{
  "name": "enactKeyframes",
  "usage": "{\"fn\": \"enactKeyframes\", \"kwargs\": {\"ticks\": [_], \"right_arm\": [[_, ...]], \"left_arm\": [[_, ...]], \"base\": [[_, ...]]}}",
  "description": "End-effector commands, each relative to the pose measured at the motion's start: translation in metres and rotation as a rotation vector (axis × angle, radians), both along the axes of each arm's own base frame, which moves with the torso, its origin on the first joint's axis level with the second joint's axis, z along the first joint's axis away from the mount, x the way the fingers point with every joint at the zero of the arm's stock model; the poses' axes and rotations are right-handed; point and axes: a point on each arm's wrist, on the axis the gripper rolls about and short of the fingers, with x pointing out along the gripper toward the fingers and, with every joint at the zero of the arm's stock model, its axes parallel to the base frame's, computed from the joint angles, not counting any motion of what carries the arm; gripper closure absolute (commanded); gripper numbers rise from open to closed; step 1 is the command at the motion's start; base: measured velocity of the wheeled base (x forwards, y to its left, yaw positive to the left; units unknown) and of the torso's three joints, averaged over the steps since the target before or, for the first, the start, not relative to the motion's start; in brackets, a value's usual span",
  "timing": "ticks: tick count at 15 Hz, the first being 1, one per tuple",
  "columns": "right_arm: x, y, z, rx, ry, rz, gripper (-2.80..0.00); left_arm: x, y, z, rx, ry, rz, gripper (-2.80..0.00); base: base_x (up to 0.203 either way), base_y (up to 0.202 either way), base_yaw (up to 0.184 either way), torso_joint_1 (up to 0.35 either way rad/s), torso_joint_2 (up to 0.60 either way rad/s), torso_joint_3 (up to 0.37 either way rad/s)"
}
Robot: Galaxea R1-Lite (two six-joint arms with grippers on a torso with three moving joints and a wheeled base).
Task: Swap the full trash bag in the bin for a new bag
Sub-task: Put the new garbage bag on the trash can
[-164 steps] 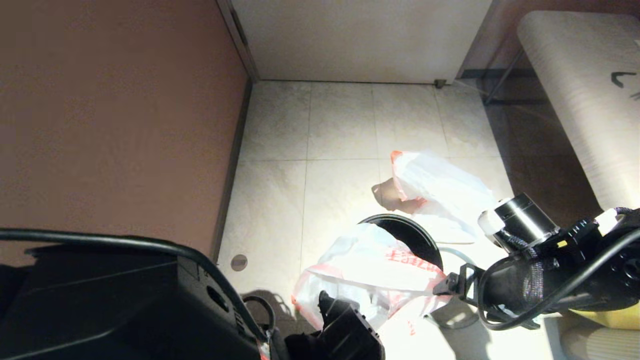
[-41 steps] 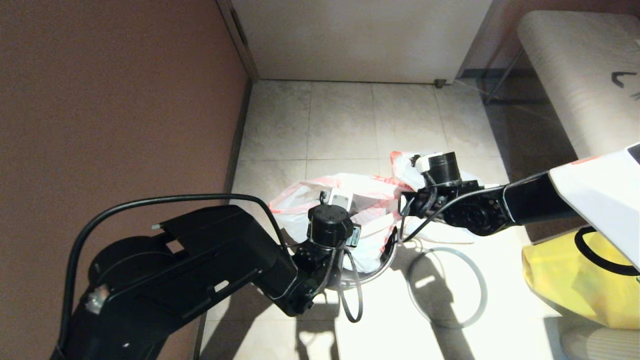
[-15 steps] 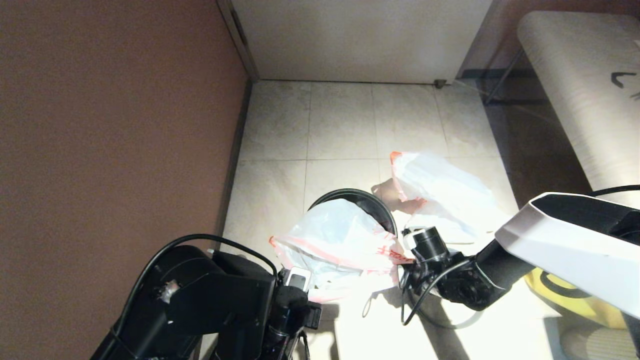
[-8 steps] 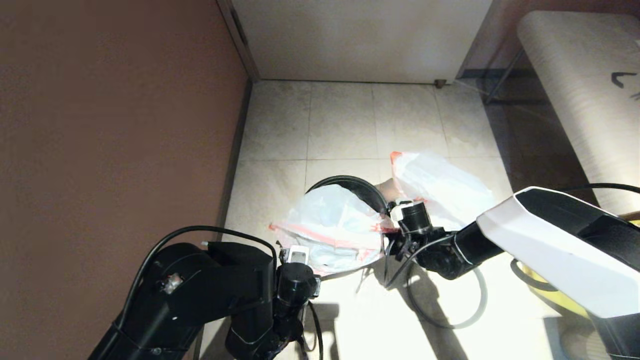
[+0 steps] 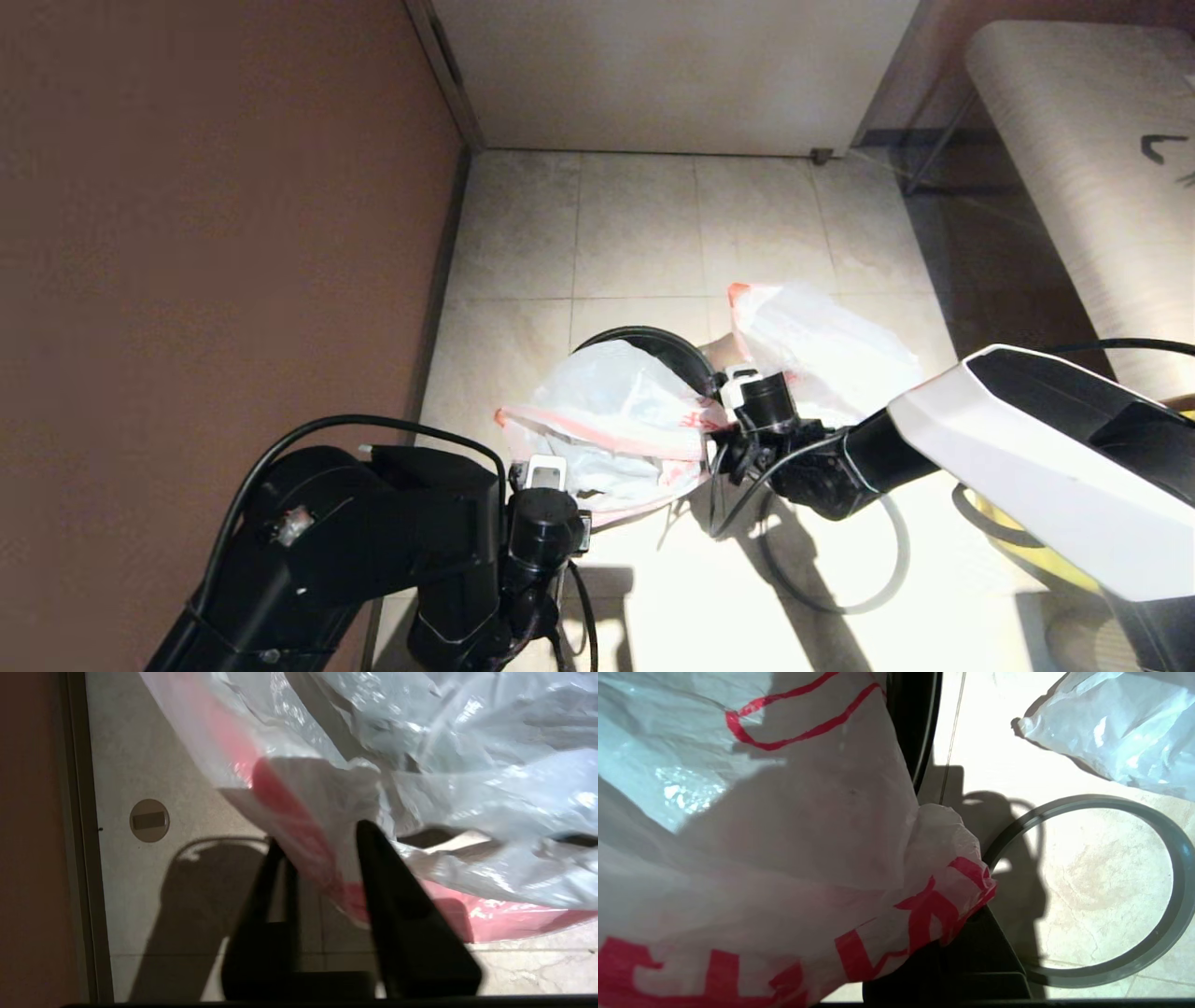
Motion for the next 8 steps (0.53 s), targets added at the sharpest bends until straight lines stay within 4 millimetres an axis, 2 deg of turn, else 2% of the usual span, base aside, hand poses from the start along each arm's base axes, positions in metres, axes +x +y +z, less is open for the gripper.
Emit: {"fn": "enactKeyframes", "kwargs": {"ticks": [1,3,4,7,8], "right_arm": [[-0.002,0.001,-0.001,-0.006,0.002,0.006,0.0],[0.0,-0.001,-0.003,-0.009,0.005,-0.002,0.0],[0.0,-0.002,-0.004,-0.01,0.007,-0.004,0.0],[0.0,-0.003,-0.004,-0.011,0.009,-0.005,0.0],[-0.001,-0.003,-0.006,-0.013,0.015,-0.006,0.0]], "left_arm": [[-0.019,0.012,-0.005,0.029,0.064,-0.009,-2.8],[-0.046,0.029,-0.006,0.013,0.162,-0.045,-2.8],[-0.055,0.035,0.004,-0.03,0.179,-0.06,-2.8],[-0.063,0.039,0.038,-0.162,0.181,-0.125,-2.8],[-0.063,0.037,0.041,-0.2,0.244,-0.127,-2.8]], "base": [[0.0,0.0,0.0,0.0,0.0,0.0],[0.0,0.0,0.0,0.0,0.0,0.0],[0.0,0.0,0.0,0.0,0.0,0.0],[0.0,0.0,0.0,0.0,0.0,0.0],[0.0,0.0,0.0,0.0,0.0,0.0]]}}
